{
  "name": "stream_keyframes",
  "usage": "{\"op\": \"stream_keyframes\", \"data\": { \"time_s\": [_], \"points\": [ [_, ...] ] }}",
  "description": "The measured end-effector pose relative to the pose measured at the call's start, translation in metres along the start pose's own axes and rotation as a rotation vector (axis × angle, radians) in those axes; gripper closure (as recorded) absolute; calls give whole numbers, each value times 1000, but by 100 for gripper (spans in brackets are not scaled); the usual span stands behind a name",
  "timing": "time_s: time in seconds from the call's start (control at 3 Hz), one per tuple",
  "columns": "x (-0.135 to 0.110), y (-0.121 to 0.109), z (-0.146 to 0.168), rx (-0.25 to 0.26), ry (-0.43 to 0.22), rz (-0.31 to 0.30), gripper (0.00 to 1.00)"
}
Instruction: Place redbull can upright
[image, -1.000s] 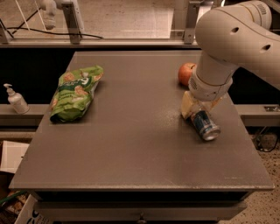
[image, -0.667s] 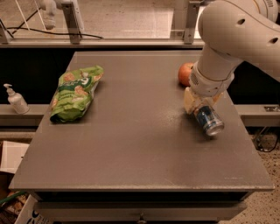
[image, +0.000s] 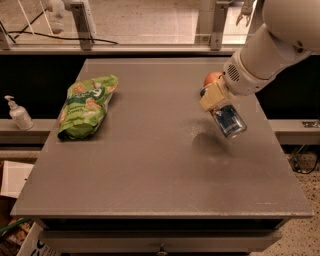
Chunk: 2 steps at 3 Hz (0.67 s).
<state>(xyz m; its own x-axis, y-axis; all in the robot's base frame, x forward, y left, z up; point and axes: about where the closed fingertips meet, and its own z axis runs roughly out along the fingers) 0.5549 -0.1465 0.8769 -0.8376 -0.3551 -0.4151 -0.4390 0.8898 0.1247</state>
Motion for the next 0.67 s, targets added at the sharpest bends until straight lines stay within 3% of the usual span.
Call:
{"op": "stream_keyframes", "data": {
  "time_s": [0.33, 0.67],
  "points": [
    [-25, -5, -10, -125, -154, -67, 100],
    [-40, -25, -19, -224, -261, -137, 100]
  ]
}}
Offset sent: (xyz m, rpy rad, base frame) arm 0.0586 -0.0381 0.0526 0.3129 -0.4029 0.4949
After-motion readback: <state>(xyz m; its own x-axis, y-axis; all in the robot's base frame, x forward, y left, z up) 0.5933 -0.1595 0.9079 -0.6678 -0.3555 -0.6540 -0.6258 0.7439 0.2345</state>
